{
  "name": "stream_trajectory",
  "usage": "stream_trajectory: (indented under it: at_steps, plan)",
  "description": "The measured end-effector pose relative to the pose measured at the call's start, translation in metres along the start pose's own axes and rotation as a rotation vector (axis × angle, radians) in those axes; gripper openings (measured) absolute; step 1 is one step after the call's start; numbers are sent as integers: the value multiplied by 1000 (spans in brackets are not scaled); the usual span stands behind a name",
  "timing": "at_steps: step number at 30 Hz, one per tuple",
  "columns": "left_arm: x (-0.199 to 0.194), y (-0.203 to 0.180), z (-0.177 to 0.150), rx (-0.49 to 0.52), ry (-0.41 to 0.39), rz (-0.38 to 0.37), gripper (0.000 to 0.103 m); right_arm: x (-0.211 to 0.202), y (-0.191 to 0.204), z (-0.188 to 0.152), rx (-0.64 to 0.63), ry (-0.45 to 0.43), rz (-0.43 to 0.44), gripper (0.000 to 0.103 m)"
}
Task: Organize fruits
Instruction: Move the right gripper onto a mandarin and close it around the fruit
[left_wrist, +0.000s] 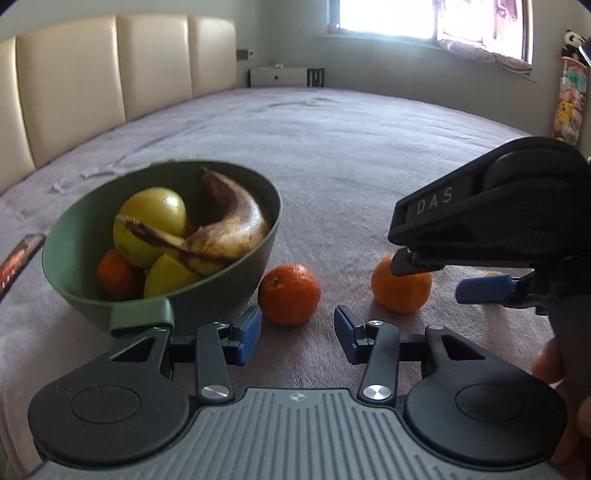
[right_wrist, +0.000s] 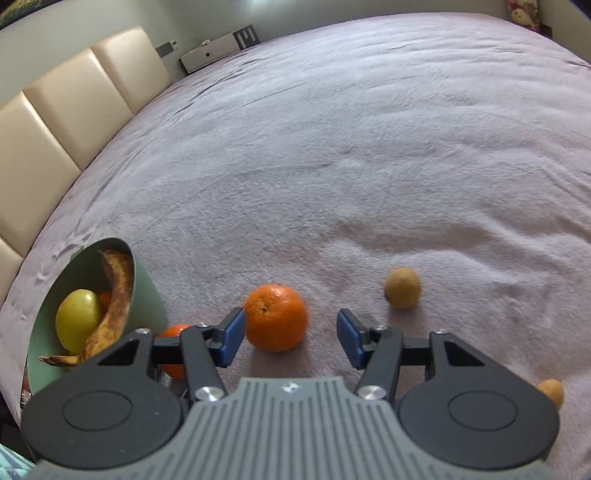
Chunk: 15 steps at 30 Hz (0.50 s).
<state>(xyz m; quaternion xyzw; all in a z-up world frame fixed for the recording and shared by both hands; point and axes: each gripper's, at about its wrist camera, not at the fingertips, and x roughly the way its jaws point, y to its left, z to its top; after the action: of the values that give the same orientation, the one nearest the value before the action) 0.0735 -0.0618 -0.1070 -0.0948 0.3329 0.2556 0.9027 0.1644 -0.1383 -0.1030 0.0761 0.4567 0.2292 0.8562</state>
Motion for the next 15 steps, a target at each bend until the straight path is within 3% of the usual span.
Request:
stream_trajectory:
  at_steps: [4, 9, 15]
  plan:
    - [-1, 2, -2, -27, 25, -21, 54, 10, 3, 3, -14, 21, 18, 45]
    - [4, 7, -1, -72, 39, 33, 56, 24, 2, 6, 9, 56, 37, 44]
    - [6, 3, 0, -89, 0, 69, 61, 14, -4, 4, 22, 25, 15, 42]
